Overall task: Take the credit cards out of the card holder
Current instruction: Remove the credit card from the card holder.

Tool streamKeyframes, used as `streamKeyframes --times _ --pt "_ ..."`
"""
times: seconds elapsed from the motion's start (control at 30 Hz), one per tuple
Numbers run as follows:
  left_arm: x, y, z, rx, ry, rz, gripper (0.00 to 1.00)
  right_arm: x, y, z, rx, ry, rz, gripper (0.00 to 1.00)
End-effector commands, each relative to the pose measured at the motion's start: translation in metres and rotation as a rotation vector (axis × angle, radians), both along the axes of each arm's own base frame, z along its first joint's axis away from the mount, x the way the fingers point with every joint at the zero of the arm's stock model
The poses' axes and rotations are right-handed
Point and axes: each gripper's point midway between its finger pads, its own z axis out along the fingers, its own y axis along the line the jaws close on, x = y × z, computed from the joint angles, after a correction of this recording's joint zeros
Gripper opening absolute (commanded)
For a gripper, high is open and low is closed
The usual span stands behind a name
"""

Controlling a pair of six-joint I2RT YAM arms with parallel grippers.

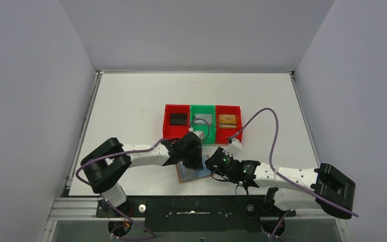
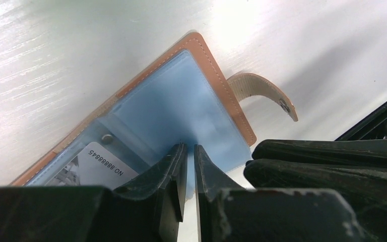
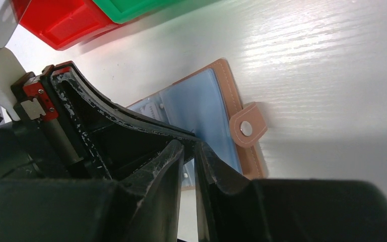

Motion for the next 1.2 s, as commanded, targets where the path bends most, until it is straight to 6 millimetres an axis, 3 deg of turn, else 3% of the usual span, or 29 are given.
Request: streamKeyframes --times 0.0,0.13,0.27,0.43,0.6,0.87,1.0,1.17 --pt "-0.008 0.000 -0.008 0.032 0.004 -0.036 0.11 0.007 -0.009 0.012 0.022 -0.053 -0.072 0.17" --pt "0.002 -0.004 0.023 -0.009 -0.058 -0.014 0.14 0.007 -0.010 0.019 0.047 -0.083 -0.078 0.17" --pt "0.012 -0.004 0.058 -0.075 -0.126 0.018 0.18 0.007 -0.006 0.031 0.097 -0.121 -0.050 0.25" --pt "0.024 0.010 0.082 -0.130 -0.162 0.084 0.22 0.008 0.007 0.049 0.155 -0.168 0.003 0.33" --pt "0.032 0.043 0.087 -0.159 -0.158 0.180 0.25 0.006 0.023 0.054 0.150 -0.175 0.074 0.35" --pt "0.022 0.107 0.075 -0.201 -0.128 0.385 0.33 0.004 0.060 0.044 0.106 -0.133 0.195 0.36" --pt "0.018 0.120 0.081 -0.248 -0.131 0.431 0.42 0.002 0.074 0.036 0.097 -0.104 0.241 0.36" --pt "0.015 0.120 0.079 -0.264 -0.110 0.431 0.47 0.000 0.086 0.026 0.088 -0.065 0.283 0.36"
